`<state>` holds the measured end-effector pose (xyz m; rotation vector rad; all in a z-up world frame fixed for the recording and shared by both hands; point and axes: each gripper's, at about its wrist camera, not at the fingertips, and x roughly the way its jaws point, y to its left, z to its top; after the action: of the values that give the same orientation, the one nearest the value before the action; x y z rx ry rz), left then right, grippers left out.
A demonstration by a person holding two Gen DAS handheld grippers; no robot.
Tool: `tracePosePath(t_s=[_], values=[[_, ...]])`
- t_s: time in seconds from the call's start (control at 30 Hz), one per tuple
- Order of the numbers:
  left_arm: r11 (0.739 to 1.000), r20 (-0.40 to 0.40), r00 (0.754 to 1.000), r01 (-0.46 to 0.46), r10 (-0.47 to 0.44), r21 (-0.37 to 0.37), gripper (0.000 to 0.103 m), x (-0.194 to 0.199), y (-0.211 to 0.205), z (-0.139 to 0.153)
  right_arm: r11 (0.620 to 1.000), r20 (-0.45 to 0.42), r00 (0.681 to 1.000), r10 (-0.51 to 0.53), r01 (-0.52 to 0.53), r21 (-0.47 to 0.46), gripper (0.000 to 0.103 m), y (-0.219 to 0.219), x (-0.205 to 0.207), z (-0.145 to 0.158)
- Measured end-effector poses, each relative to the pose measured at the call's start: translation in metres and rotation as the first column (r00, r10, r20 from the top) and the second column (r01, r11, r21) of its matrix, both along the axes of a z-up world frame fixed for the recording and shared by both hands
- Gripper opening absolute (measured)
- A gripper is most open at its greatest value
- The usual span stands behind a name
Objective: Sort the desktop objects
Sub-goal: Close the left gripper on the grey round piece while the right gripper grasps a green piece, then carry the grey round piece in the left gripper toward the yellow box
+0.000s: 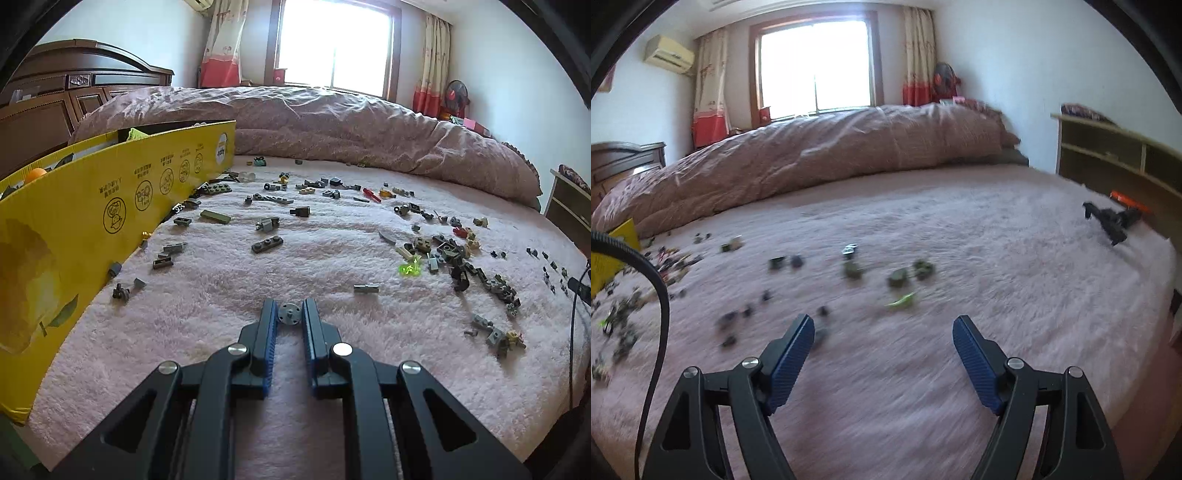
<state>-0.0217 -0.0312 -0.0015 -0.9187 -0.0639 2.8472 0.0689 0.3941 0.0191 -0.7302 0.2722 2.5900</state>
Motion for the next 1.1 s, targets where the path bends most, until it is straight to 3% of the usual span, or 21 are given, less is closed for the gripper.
tracePosePath(t_s=[0.17, 0.4, 0.5, 0.67, 0.7, 1.1], values=[[1.0, -0.002, 1.0, -0.005, 0.005, 0.0, 0.014, -0.001, 0.001, 0.0, 0.994, 0.012, 1.0, -0.024, 0.025, -0.104, 0.08, 0.024, -0.011, -0.006], [1.0, -0.006, 1.0, -0.008, 0.008, -0.001, 0.014, 0.0, 0.002, -0.001, 1.0, 0.078, 0.997, 0.0, 0.001, -0.007, 0.076, 0.009, -0.025, -0.006], [1.0, -0.007, 1.0, -0.008, 0.008, -0.001, 0.014, 0.0, 0.001, -0.001, 1.0, 0.063, 0.998, -0.001, 0.002, -0.007, 0.06, 0.01, -0.024, -0.007], [1.0, -0.006, 1.0, -0.008, 0.008, 0.0, 0.014, 0.0, 0.002, -0.001, 1.0, 0.045, 0.999, -0.025, 0.025, 0.007, 0.022, 0.011, -0.022, -0.007], [1.0, -0.007, 1.0, -0.008, 0.008, 0.0, 0.014, 0.0, 0.002, -0.001, 0.999, 0.041, 0.999, -0.031, 0.03, 0.01, 0.019, 0.011, -0.022, -0.007], [1.0, -0.051, 0.998, -0.02, 0.019, -0.014, 0.014, 0.008, 0.001, 0.007, 0.999, -0.027, 0.999, -0.036, 0.037, 0.011, 0.019, 0.008, -0.008, 0.0]])
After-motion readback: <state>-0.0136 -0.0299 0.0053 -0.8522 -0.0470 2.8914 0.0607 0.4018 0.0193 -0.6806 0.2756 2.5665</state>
